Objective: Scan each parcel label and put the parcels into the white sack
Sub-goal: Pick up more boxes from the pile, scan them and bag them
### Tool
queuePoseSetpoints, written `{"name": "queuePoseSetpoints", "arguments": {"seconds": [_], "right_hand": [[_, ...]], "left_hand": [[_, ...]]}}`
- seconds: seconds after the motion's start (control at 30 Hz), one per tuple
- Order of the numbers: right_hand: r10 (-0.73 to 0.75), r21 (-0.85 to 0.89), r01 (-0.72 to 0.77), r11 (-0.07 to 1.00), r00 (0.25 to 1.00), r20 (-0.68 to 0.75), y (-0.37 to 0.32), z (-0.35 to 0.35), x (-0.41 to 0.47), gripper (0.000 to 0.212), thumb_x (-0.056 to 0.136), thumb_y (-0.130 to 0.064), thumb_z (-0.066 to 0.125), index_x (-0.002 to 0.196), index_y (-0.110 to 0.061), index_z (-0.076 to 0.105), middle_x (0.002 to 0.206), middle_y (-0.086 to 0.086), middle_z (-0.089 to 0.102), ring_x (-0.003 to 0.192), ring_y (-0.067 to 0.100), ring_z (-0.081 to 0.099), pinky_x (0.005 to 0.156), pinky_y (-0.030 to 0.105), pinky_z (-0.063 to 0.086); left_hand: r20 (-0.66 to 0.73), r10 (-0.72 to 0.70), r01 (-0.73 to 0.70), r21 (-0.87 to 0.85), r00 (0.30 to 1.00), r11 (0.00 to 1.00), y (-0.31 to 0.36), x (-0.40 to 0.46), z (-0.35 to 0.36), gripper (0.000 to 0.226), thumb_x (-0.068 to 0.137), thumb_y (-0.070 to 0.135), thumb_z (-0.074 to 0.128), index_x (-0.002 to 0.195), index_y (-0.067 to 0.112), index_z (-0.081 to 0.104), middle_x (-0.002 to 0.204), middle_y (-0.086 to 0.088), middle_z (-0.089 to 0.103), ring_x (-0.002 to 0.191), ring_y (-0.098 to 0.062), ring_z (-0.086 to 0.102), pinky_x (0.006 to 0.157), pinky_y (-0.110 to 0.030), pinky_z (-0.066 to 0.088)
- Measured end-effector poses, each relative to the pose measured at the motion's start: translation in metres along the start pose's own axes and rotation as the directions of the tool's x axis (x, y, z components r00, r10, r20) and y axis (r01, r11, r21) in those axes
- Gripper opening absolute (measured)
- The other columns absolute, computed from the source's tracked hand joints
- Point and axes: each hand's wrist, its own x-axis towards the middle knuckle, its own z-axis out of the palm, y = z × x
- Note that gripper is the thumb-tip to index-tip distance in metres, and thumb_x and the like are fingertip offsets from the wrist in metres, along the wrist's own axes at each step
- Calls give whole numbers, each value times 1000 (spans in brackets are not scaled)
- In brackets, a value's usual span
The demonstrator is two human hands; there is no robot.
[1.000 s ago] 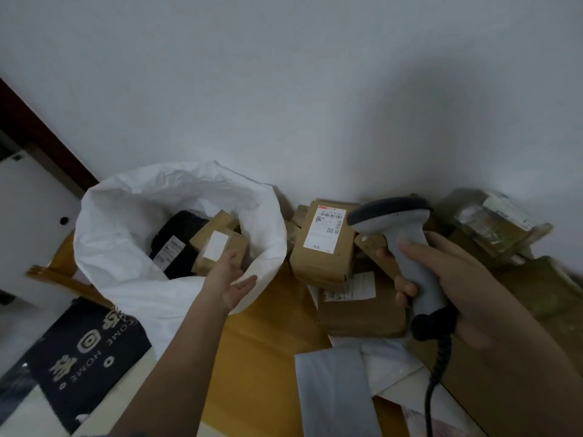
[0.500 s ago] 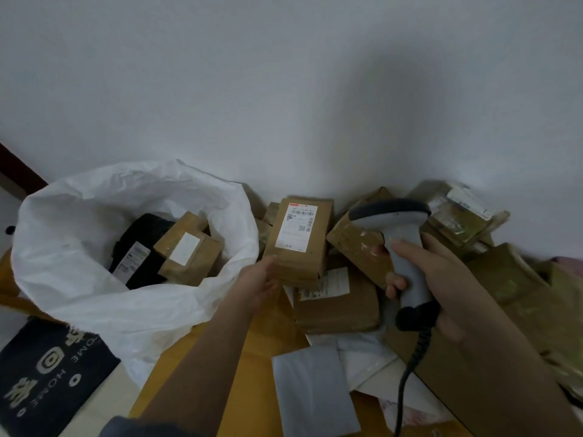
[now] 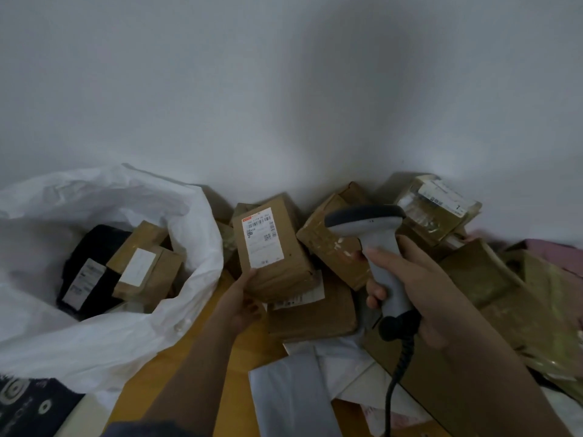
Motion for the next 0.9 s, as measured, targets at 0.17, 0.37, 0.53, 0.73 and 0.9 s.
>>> {"name": "queuePoseSetpoints", "arguments": {"seconds": [0.17, 0.37, 0.53, 0.73, 0.9], "right_hand": [[20, -11, -20, 1000, 1000, -16, 2, -1, 5, 26, 92, -15, 60, 116, -9, 53, 99, 11, 64, 48, 13, 47, 49, 30, 48], [26, -11, -26, 1000, 1000, -18, 4, -2, 3, 28, 93, -16, 60, 118, -8, 52, 100, 11, 63, 48, 14, 47, 49, 29, 48], [25, -4, -25, 1000, 1000, 17, 6, 1, -2, 29, 93, -16, 61, 119, -9, 51, 102, 12, 63, 48, 13, 48, 50, 30, 48], [-38, -156, 43, 987, 999, 35, 14, 3, 8, 36, 91, -13, 65, 121, -10, 47, 97, 15, 58, 50, 10, 52, 52, 27, 51], [-72, -383, 88, 919, 996, 56, 38, 6, 57, 45, 91, -7, 63, 125, -21, 37, 102, 10, 53, 55, 7, 56, 59, 23, 56]], "left_hand": [[98, 18, -12, -59, 995, 998, -10, 9, 2, 73, 72, 35, 78, 136, 19, 46, 133, -16, 50, 122, -38, 50, 106, -56, 40], [138, 40, -34, -46, 990, 998, -13, 4, 6, 74, 72, 30, 77, 138, 17, 46, 135, -13, 52, 123, -33, 51, 100, -46, 46], [135, 70, -46, -173, 988, 984, -5, -2, 19, 62, 78, 25, 74, 135, 16, 51, 131, -15, 53, 117, -34, 54, 77, -46, 57], [77, 36, -22, -179, 996, 984, -8, -7, 25, 50, 86, 32, 70, 130, 20, 49, 126, -13, 54, 116, -34, 53, 101, -53, 46], [37, 26, -19, -178, 999, 984, -12, -10, 22, 49, 88, 30, 68, 132, 18, 49, 127, -15, 54, 115, -34, 55, 89, -45, 53]]}}
